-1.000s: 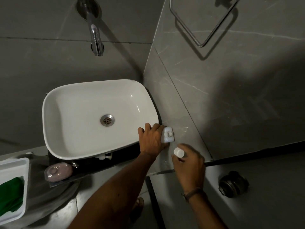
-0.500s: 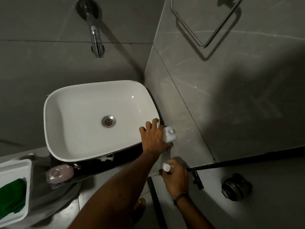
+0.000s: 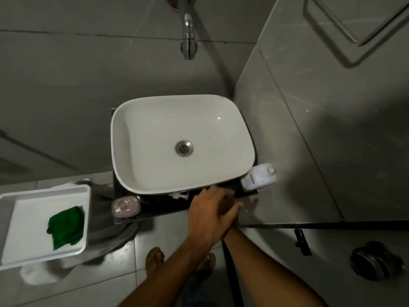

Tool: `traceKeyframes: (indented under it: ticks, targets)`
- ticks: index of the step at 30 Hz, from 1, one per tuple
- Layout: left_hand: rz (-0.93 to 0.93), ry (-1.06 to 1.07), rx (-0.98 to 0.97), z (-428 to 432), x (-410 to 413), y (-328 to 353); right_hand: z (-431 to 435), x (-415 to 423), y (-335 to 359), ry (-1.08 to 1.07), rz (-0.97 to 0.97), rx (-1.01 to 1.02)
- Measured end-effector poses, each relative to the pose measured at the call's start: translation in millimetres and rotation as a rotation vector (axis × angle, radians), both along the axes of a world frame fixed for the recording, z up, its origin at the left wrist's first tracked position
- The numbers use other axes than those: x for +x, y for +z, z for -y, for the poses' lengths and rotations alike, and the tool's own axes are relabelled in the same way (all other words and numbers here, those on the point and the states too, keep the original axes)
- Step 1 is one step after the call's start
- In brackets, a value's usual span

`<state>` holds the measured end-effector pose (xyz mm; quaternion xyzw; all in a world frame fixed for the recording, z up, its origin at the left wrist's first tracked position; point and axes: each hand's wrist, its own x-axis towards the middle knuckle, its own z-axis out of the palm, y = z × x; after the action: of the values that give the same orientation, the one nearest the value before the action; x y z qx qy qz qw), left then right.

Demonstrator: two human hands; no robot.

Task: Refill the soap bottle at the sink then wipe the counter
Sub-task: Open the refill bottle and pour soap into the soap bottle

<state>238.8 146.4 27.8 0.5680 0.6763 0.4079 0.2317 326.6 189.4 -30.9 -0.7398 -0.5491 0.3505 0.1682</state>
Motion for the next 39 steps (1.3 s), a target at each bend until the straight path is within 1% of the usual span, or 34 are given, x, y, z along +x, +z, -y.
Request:
traceKeyframes:
  ticks: [3, 7, 12, 17, 20, 24, 27, 29, 31, 35, 37, 39]
  targets:
    - [0.033, 0.079, -0.138, 50, -35, -22, -8, -27, -3, 0.015, -0.001, -0.037]
    - [-0.024, 0.163, -0.287, 88, -72, -46, -10, -35, -15, 0.017, 0.05, -0.045]
    - [-0.063, 0.211, -0.326, 104, -100, -54, -9, -39, -27, -0.013, 0.078, -0.066]
    - [-0.066, 0.215, -0.33, 104, -108, -56, -10, -34, -31, -0.034, 0.06, -0.049]
    - [-0.054, 0.18, -0.325, 100, -102, -58, -7, -23, -25, -0.175, 0.035, 0.03]
    - [-0.031, 0.149, -0.336, 91, -91, -61, -9, 8, -10, -0.521, -0.055, 0.309]
    - [-0.032, 0.111, -0.361, 91, -88, -64, -22, 30, 1, -0.66, -0.099, 0.403]
    - [-0.023, 0.098, -0.395, 94, -87, -67, -35, 37, 7, -0.716, -0.189, 0.446]
    - [0.005, 0.117, -0.444, 101, -88, -68, -46, 37, 9, -0.718, -0.285, 0.469]
    - [0.054, 0.182, -0.522, 117, -94, -66, -59, 29, 9, -0.749, -0.284, 0.493]
    - [0.092, 0.277, -0.514, 126, -101, -63, -64, 26, 10, -0.801, -0.282, 0.525]
    - [0.134, 0.429, -0.474, 137, -112, -63, -67, 20, 14, -0.858, -0.267, 0.496]
